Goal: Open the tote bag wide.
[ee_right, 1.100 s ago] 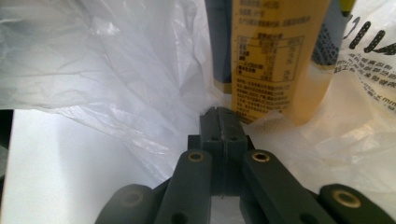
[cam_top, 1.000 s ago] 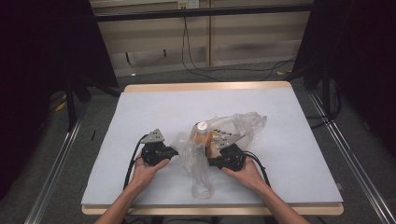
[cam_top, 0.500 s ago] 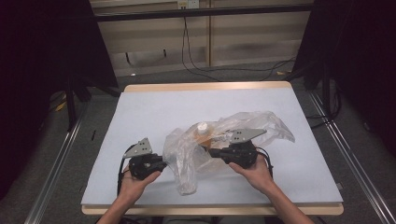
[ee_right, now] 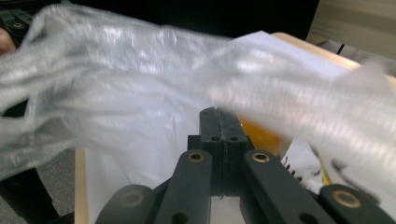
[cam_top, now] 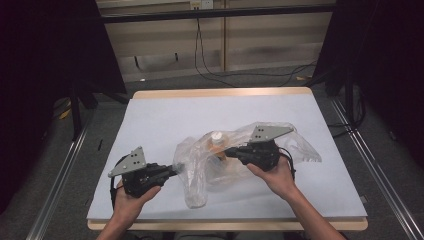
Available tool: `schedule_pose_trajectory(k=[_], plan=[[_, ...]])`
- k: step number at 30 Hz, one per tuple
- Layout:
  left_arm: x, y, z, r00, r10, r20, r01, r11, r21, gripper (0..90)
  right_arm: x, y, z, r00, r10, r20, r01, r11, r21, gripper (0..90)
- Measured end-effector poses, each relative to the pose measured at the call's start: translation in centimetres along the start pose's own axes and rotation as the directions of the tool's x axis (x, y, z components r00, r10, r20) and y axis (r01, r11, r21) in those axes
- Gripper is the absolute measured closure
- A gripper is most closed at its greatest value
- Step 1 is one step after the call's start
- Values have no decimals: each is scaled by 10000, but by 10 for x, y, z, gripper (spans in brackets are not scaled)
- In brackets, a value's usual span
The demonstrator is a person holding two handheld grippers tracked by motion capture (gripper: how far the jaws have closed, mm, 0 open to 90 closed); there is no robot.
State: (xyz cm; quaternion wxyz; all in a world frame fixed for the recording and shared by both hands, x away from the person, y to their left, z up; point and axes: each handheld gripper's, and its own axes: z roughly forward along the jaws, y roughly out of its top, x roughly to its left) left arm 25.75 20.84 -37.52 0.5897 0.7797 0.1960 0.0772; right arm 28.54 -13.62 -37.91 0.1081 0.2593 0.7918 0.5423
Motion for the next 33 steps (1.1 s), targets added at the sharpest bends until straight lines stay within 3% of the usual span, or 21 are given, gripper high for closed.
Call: schedule_pose_trajectory(k=[8, 12, 18, 23, 27, 29, 33], plan=[[-3, 26, -4, 9992, 390, 110, -382, 9971, -651, 900, -5, 31, 9, 9997, -247, 56, 248, 9996, -164, 900], [-1, 32, -10, 9991, 404, -110, -411, 9964, -745, 900, -15, 48, 18, 9997, -227, 118, 230, 9993, -291, 900], [4, 50, -20, 9981, 541, -302, -576, 9900, -1291, 900, -24, 69, 35, 9997, -228, 109, 231, 9991, -348, 900], [13, 73, -6, 9983, 542, -228, -571, 9858, -1578, 900, -24, 76, 55, 9997, -194, -159, 191, 9996, -204, 900], [15, 95, 2, 9955, 928, -168, -943, 9790, -1810, 900, -22, 74, 67, 9989, -313, -351, 313, 9995, -12, 900], [13, 109, 4, 9941, 1088, 0, -1067, 9747, -1966, 900, -22, 74, 66, 9989, -284, -385, 284, 9996, -6, 900], [13, 125, 17, 9941, 1058, 230, -992, 9750, -1987, 900, -22, 75, 52, 9993, -206, -296, 202, 9997, -155, 900]])
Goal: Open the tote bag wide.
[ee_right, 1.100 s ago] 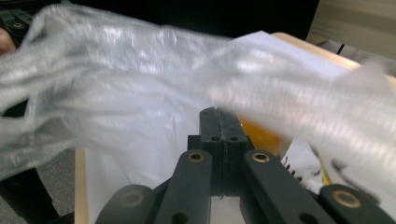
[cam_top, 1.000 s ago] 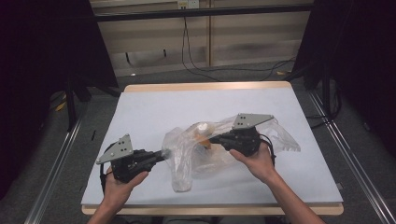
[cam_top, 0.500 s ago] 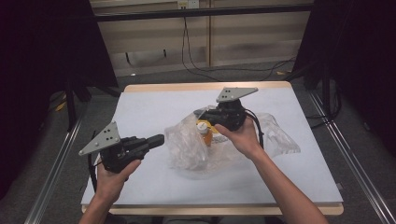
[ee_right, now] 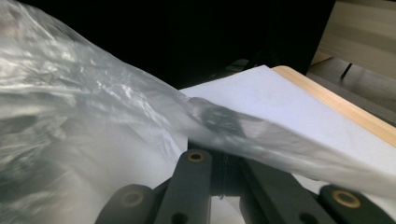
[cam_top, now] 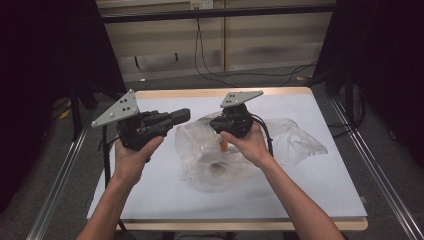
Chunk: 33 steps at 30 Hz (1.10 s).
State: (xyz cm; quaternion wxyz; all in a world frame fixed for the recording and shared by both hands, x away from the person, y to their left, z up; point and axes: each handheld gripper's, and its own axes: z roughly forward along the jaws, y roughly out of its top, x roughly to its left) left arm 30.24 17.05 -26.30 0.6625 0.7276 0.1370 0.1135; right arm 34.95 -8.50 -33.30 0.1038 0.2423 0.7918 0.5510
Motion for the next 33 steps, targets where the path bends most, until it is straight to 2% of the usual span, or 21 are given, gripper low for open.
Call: schedule_pose_trajectory(k=[2, 4, 6, 8, 11, 12, 16, 17, 20, 21, 24, 27, 29, 33], plan=[[-1, 3, 11, 9998, 73, 195, -75, 9999, 82, 900, 1, -1, -7, 10000, -18, 29, 18, 10000, 41, 900], [-3, 6, 26, 9983, 175, 564, -215, 9973, 695, 900, 3, -3, -13, 9999, -53, 102, 52, 9999, 162, 900], [-6, 7, 42, 9956, 214, 916, -338, 9902, 1358, 900, 4, -8, -18, 9999, -44, 160, 39, 9996, 272, 900], [-11, 4, 56, 9917, 373, 1233, -564, 9862, 1559, 900, 3, -14, -23, 9998, 3, 195, -9, 9995, 301, 900], [-13, -7, 67, 9900, 459, 1334, -703, 9803, 1846, 900, -1, -21, -33, 9993, 190, 334, -196, 9997, 162, 900], [-11, -14, 70, 9910, 312, 1304, -568, 9786, 1978, 900, -3, -22, -35, 9990, 226, 395, -232, 9996, 147, 900], [-3, -38, 71, 9967, 52, 811, -234, 9741, 2248, 900, -8, -28, -42, 9978, 332, 579, -342, 9993, 174, 900], [2, -44, 71, 9981, 22, 616, -171, 9701, 2419, 900, -9, -29, -43, 9977, 316, 595, -328, 9993, 181, 900], [17, -61, 66, 9994, -341, 64, 315, 9700, 2411, 900, -10, -30, -46, 9972, 300, 686, -314, 9993, 196, 900], [23, -67, 63, 9982, -593, -80, 596, 9703, 2346, 900, -11, -30, -46, 9969, 339, 708, -352, 9992, 177, 900], [34, -79, 58, 9954, -891, -366, 953, 9656, 2417, 900, -17, -35, -45, 9958, 469, 792, -484, 9987, 162, 900], [42, -89, 52, 9915, -989, -849, 1173, 9608, 2511, 900, -21, -41, -42, 9952, 590, 775, -599, 9982, 96, 900], [50, -99, 50, 9876, -1091, -1127, 1366, 9512, 2768, 900, -23, -44, -41, 9949, 658, 765, -665, 9978, 62, 900], [61, -116, 51, 9809, -1374, -1375, 1730, 9397, 2950, 900, -29, -52, -41, 9924, 885, 859, -885, 9961, -41, 900]])
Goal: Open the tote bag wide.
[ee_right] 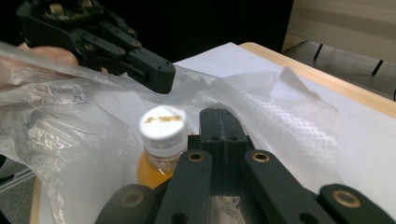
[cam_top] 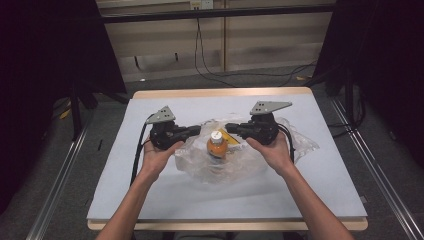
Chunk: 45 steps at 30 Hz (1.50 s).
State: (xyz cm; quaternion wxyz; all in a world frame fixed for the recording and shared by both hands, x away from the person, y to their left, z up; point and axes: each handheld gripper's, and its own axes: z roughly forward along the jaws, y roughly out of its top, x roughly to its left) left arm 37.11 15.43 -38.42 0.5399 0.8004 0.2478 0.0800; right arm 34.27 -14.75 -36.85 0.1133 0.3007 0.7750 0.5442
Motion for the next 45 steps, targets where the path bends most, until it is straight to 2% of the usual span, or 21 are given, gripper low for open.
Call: schedule_pose_trajectory(k=[2, 4, 6, 10, 15, 18, 20, 22, 24, 25, 26, 28, 29, 30, 31, 32, 35, 39, 41, 43, 45], plan=[[5, -8, 2, 9997, -240, 108, 240, 9997, -10, 900, -4, -4, -1, 9999, 131, 89, -130, 9999, -86, 900], [6, -15, 6, 9998, -163, 89, 160, 9995, 280, 900, -8, -8, 0, 9996, 129, 246, -128, 9999, -42, 900], [5, -21, 13, 9999, 105, 72, -109, 9975, 702, 900, -12, -15, 3, 9997, 63, 253, -62, 10000, -35, 900], [6, -35, 25, 9999, -40, 137, 25, 9938, 1114, 900, -21, -31, 14, 9979, 417, 505, -432, 9986, 301, 900], [9, -51, 35, 9999, 66, 124, -87, 9850, 1723, 900, -32, -48, 28, 9944, 866, 598, -905, 9937, 664, 900], [7, -59, 38, 9998, -8, 222, -35, 9818, 1898, 900, -36, -59, 33, 9925, 1047, 637, -1101, 9901, 871, 900], [7, -65, 40, 9996, 132, 257, -187, 9738, 2265, 900, -40, -69, 36, 9896, 1250, 714, -1321, 9857, 1050, 900], [7, -72, 42, 9995, 54, 298, -123, 9713, 2376, 900, -45, -79, 37, 9855, 1434, 909, -1538, 9809, 1190, 900], [8, -79, 42, 9995, -10, 305, -66, 9687, 2480, 900, -51, -87, 37, 9767, 1502, 1533, -1732, 9734, 1498, 900], [8, -81, 42, 9996, -11, 290, -65, 9660, 2583, 900, -57, -92, 36, 9721, 1702, 1614, -1941, 9700, 1465, 900], [8, -83, 42, 9999, 30, 155, -71, 9627, 2704, 900, -60, -94, 35, 9661, 1845, 1804, -2122, 9658, 1488, 900], [7, -87, 41, 9993, 278, 241, -338, 9526, 3023, 900, -69, -101, 30, 9540, 2114, 2123, -2451, 9583, 1469, 900], [6, -90, 42, 9994, 295, 206, -343, 9538, 2984, 900, -74, -104, 27, 9455, 2207, 2395, -2638, 9502, 1659, 900], [7, -94, 38, 9993, 241, 283, -315, 9534, 3000, 900, -77, -107, 24, 9406, 2137, 2637, -2653, 9475, 1786, 900], [8, -95, 35, 9993, 236, 286, -313, 9502, 3099, 900, -83, -114, 17, 9346, 2363, 2657, -2886, 9406, 1787, 900], [9, -96, 33, 9996, 131, 260, -204, 9526, 3036, 900, -84, -116, 15, 9327, 2427, 2668, -2956, 9382, 1799, 900], [12, -101, 25, 9994, -253, 222, 177, 9555, 2944, 900, -84, -119, 11, 9319, 2509, 2618, -3052, 9326, 1928, 900], [11, -106, 12, 9998, -110, 136, 65, 9557, 2943, 900, -81, -122, 8, 9480, 2358, 2138, -2822, 9335, 2214, 900], [12, -109, 4, 9999, 24, 118, -59, 9526, 3042, 900, -77, -120, 6, 9561, 2036, 2107, -2542, 9339, 2512, 900], [13, -112, -5, 10000, 55, 58, -70, 9491, 3148, 900, -74, -119, 2, 9577, 1858, 2196, -2436, 9299, 2757, 900], [14, -115, -13, 10000, -28, 0, 27, 9504, 3110, 900, -72, -120, -2, 9604, 1761, 2159, -2343, 9298, 2839, 900]])
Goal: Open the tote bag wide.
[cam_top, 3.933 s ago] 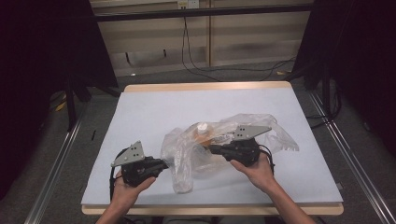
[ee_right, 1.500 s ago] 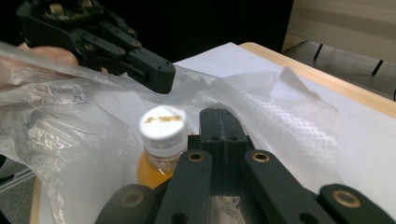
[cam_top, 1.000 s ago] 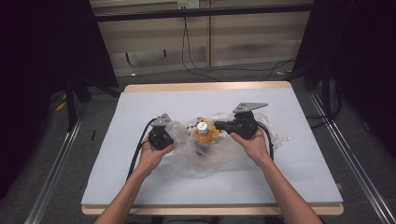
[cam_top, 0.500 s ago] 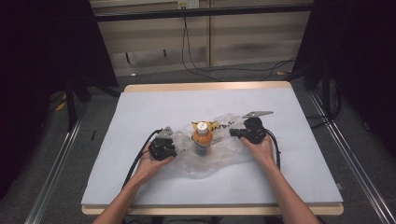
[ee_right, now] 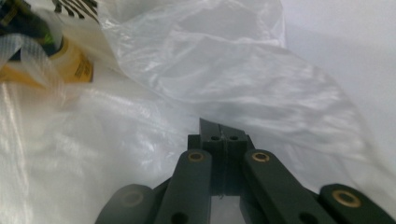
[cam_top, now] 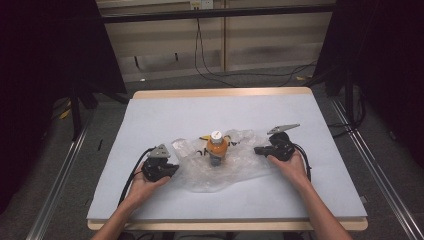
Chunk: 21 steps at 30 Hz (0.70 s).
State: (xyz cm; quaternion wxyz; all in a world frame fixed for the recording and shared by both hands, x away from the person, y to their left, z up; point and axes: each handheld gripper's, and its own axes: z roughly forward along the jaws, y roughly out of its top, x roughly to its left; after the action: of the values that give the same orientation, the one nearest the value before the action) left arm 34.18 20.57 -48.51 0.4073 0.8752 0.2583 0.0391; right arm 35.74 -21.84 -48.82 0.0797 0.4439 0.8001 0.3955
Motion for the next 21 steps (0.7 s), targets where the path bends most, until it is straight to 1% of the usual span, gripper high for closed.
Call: schedule_pose_trajectory(k=[1, 2, 4, 5, 6, 7, 8, 9, 10, 11, 12, 13, 15, 16, 18, 20, 21], plan=[[0, 0, 0, 10000, 0, 0, 0, 10000, 0, 900, 1, -2, -3, 9999, -73, 89, 72, 10000, 14, 900], [0, -6, -6, 9998, -170, -40, 170, 9998, -65, 900, 2, -4, -7, 9997, -111, 197, 108, 9998, 165, 900], [1, -9, -10, 9998, -207, -24, 207, 9998, -79, 900, 4, -6, -11, 9994, -220, 271, 212, 9994, 289, 900], [1, -10, -12, 9995, -297, -129, 295, 9995, -109, 900, 4, -7, -14, 9989, -333, 341, 321, 9989, 353, 900], [1, -9, -13, 9994, -325, -144, 321, 9992, -234, 900, 6, -8, -16, 9989, -358, 292, 350, 9991, 259, 900], [1, -8, -16, 9986, -516, -113, 510, 9976, -465, 900, 7, -8, -17, 9992, -358, 186, 356, 9993, 113, 900], [3, -6, -19, 9981, -595, -132, 585, 9959, -694, 900, 8, -7, -19, 9995, -311, -7, 310, 9995, -71, 900], [4, -2, -23, 9976, -675, -152, 656, 9926, -1019, 900, 10, -5, -21, 9994, -322, -158, 317, 9990, -300, 900], [4, -2, -23, 9976, -675, -152, 656, 9926, -1019, 900, 10, -5, -21, 9994, -322, -158, 317, 9990, -300, 900], [5, 6, -29, 9978, -651, -132, 627, 9891, -1329, 900, 17, 1, -25, 9979, -461, -464, 431, 9971, -633, 900], [4, 9, -31, 9977, -659, -186, 624, 9869, -1489, 900, 19, 2, -26, 9974, -428, -577, 387, 9968, -702, 900], [4, 13, -34, 9977, -667, -155, 632, 9840, -1666, 900, 22, 4, -27, 9968, -410, -681, 360, 9967, -733, 900], [4, 19, -39, 9978, -625, -220, 570, 9790, -1958, 900, 27, 5, -30, 9958, -572, -708, 512, 9951, -841, 900], [4, 21, -41, 9977, -612, -281, 543, 9778, -2023, 900, 31, 6, -33, 9949, -572, -826, 492, 9942, -952, 900], [4, 29, -47, 9975, -635, -317, 544, 9712, -2319, 900, 37, 7, -38, 9934, -720, -896, 621, 9921, -1088, 900], [4, 38, -50, 9974, -587, -425, 467, 9690, -2426, 900, 42, 9, -42, 9912, -779, -1069, 644, 9901, -1246, 900], [4, 44, -50, 9981, -522, -333, 424, 9681, -2468, 900, 45, 10, -43, 9901, -757, -1178, 606, 9900, -1276, 900]])
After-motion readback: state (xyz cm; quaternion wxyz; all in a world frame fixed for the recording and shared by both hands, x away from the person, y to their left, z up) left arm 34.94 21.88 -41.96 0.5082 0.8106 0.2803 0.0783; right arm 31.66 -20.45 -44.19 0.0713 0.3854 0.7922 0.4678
